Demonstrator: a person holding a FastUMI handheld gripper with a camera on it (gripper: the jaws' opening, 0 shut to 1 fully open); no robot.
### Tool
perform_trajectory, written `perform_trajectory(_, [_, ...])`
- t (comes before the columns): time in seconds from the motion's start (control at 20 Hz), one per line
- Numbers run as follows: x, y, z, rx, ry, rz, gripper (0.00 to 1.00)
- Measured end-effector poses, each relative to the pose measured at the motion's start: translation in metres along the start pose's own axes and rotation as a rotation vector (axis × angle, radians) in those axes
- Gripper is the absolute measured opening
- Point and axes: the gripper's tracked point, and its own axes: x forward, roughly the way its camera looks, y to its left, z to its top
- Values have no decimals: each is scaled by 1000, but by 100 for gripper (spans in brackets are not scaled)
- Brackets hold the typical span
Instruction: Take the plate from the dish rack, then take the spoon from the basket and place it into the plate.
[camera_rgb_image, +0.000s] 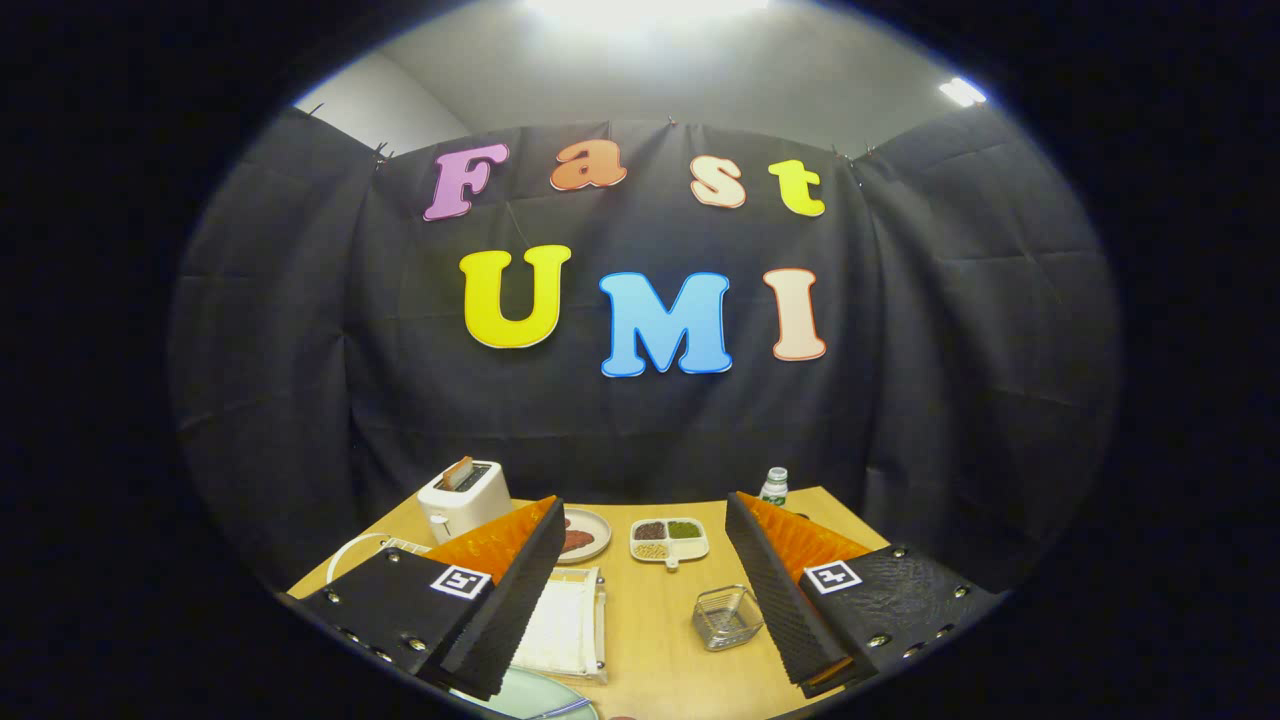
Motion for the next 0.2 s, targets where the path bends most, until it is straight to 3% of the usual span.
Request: perform_trajectory(0.2, [3, -30, 27, -12, -55, -49, 98])
